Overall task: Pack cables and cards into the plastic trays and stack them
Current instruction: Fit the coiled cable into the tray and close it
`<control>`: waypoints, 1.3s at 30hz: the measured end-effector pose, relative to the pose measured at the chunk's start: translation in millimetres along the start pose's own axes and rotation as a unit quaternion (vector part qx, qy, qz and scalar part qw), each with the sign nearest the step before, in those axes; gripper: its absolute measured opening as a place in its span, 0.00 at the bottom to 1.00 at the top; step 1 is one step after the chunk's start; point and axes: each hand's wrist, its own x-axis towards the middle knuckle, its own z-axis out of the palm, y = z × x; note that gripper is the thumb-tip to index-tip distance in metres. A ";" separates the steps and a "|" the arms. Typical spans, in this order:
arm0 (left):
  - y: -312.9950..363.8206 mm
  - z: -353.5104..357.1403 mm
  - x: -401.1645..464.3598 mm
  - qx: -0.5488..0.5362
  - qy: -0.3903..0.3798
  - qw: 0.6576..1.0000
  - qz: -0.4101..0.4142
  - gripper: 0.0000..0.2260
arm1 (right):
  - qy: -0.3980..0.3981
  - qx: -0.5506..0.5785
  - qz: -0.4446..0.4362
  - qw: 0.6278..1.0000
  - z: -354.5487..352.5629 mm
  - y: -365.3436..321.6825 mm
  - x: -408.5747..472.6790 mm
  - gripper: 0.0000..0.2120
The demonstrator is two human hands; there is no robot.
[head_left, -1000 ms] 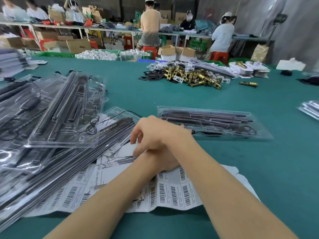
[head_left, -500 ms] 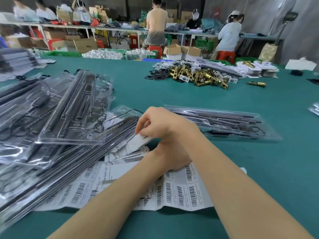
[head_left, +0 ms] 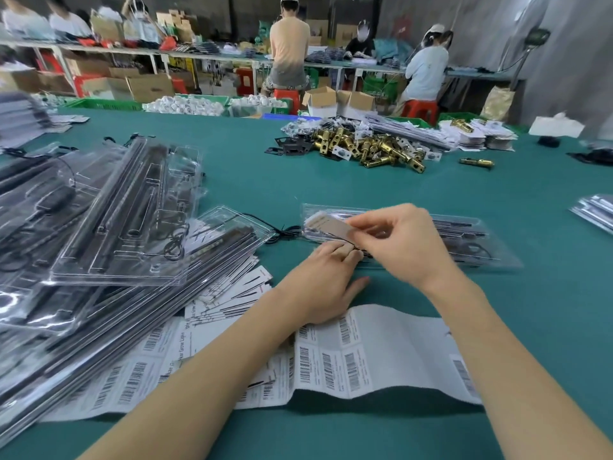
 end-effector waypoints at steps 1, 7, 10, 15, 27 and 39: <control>-1.7 1.6 1.9 -0.009 0.006 1.000 0.004 0.18 | 0.032 -0.009 -0.023 0.999 3.8 5.9 -11.1 0.12; -22.9 18.7 12.2 -0.009 0.021 1.000 0.009 0.13 | 0.110 -0.138 -0.146 0.973 20.8 31.8 -47.7 0.15; -29.5 19.7 17.3 -0.022 0.021 0.999 -0.010 0.15 | 0.134 -0.175 -0.148 0.964 23.0 37.5 -51.1 0.15; -32.9 19.1 18.0 -0.022 0.037 0.999 0.010 0.23 | 0.163 -0.214 -0.097 0.958 31.2 36.6 -42.8 0.13; -26.2 24.9 13.4 0.094 0.092 0.991 -0.016 0.14 | 0.126 -0.240 -0.056 0.961 44.6 36.0 -38.6 0.10; -29.1 16.3 9.8 0.076 0.072 0.994 -0.015 0.12 | 0.253 -0.278 -0.018 0.926 52.9 30.5 -27.0 0.11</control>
